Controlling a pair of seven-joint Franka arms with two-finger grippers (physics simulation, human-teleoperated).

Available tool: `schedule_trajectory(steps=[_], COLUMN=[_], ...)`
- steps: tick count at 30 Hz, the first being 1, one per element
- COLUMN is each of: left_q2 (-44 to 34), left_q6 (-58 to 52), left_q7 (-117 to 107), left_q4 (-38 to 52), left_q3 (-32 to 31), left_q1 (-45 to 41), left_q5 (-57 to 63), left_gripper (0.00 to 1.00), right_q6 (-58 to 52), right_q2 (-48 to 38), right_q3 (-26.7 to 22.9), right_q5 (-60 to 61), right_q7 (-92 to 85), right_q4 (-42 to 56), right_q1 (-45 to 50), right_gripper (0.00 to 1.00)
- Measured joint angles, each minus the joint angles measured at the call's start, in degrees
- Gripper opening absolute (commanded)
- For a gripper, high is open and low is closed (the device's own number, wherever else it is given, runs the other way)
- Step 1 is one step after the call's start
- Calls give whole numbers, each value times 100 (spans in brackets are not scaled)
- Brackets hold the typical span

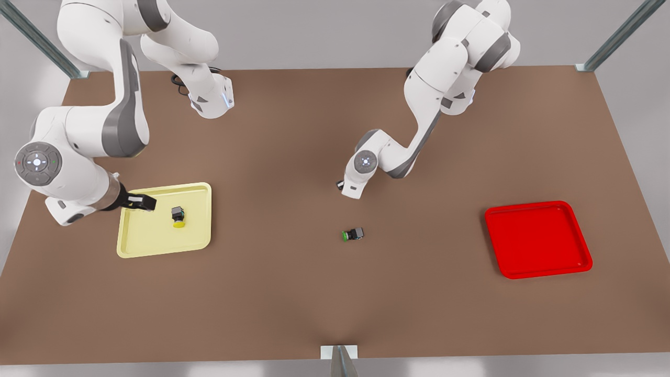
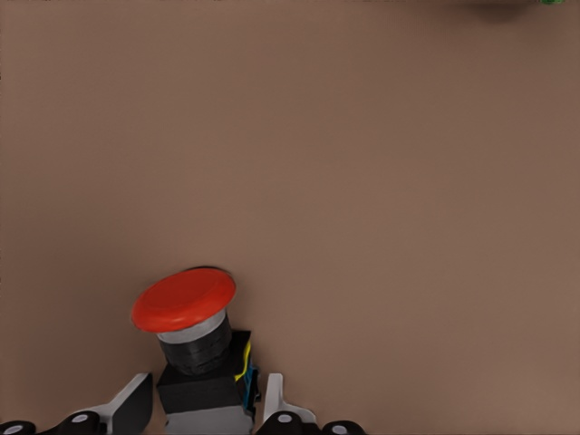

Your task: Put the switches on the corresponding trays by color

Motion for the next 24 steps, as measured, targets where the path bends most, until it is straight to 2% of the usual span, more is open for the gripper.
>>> schedule_trajectory(steps=[3, 6, 11, 18, 24], left_q2=[5, 9, 9, -9, -439], left_q6=[10, 10, 18, -9, -475], left_q7=[-129, -98, -107, -124, -122], left_q4=[9, 9, 9, 9, 40], left_q3=[-1, -1, -9, -18, -27], left_q1=[-5, -5, -1, 4, 212], left_q5=[0, 4, 7, 81, 239], left_gripper=[67, 54, 46, 46, 46], right_q6=[85, 104, 95, 42, 59], right_q2=[-96, -128, -120, -137, -137], right_q3=[0, -1, -6, -9, -9], right_q5=[73, 71, 71, 62, 62], right_q7=[9, 9, 9, 9, 9], right_q4=[-46, -78, -78, -76, -78], right_q1=[-68, -48, -42, -57, -53], right_gripper=[100, 100, 100, 100, 100])
